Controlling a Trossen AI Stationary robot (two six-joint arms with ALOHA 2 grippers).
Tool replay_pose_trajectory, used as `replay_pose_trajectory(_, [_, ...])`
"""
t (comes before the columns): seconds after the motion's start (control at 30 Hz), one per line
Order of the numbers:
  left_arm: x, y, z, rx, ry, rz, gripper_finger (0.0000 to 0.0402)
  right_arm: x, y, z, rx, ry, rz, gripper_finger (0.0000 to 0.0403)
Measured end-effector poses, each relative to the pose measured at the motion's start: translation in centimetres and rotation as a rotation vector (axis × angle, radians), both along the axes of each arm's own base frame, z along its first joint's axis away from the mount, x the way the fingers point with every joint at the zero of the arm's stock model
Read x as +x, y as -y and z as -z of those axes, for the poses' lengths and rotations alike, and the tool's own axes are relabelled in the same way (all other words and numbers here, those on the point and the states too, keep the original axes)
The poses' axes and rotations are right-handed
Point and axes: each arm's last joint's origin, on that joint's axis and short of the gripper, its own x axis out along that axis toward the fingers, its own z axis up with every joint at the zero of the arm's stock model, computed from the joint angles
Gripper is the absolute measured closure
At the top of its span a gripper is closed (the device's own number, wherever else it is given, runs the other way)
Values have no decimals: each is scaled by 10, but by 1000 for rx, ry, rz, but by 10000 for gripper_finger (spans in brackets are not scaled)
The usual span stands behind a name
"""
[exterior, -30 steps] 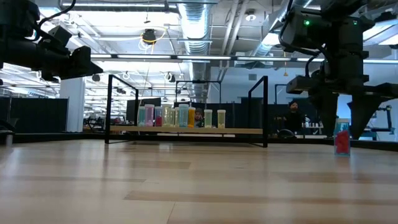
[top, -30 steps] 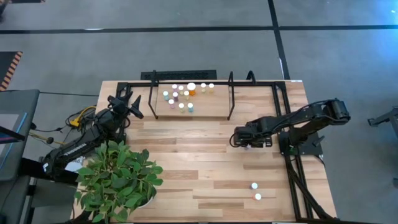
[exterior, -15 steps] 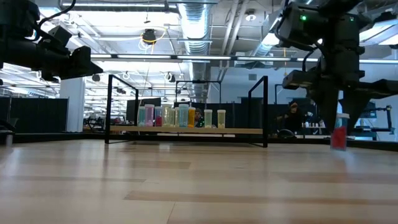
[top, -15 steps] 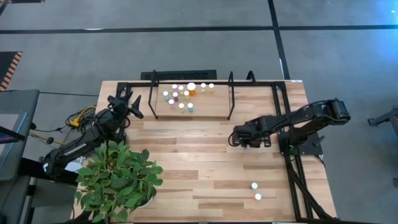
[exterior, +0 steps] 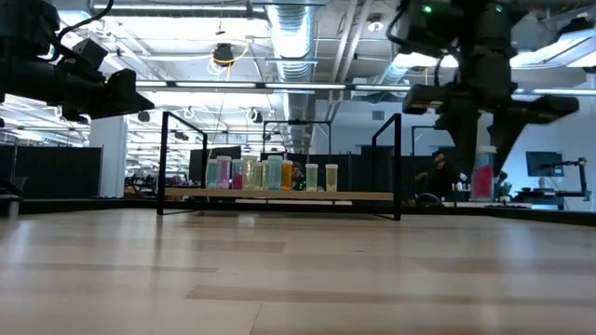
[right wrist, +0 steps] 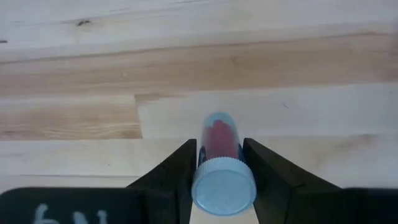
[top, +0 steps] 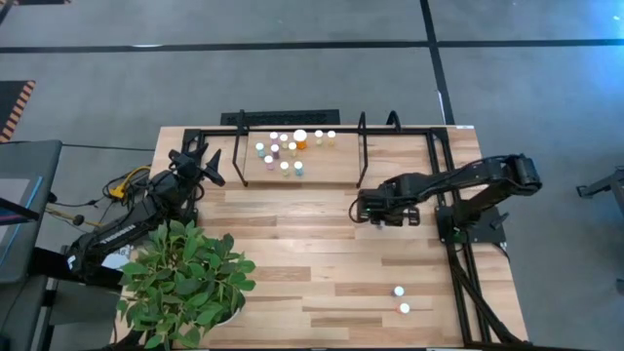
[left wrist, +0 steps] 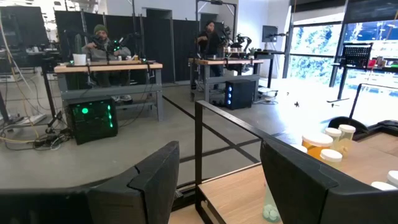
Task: Pick and place medicine bottles onto shelf by color
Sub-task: Put the blue pill bottle on the shelf
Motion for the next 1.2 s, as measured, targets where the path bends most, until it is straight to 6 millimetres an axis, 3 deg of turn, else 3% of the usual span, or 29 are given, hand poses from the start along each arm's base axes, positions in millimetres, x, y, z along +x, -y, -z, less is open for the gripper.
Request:
replay_pose_trajectory(0.2, [0, 0, 0, 0, 0, 0, 187, 35, 0, -11, -11, -67, -66, 254])
replay_pose_trajectory(0.47, [0, 0, 0, 0, 0, 0, 187, 79, 17, -42, -32, -13, -124, 263])
replay_pose_trajectory(0.8, [0, 0, 0, 0, 0, -1, 187, 127, 39, -59, -57, -30, -270, 257])
replay_pose_trajectory(0.97, [0, 0, 0, 0, 0, -1, 187, 139, 58, -63, -91, -14, -369, 261])
replay_pose_trajectory(1.2, [0, 0, 0, 0, 0, 0, 187, 135, 87, -62, -116, -35, -502, 255])
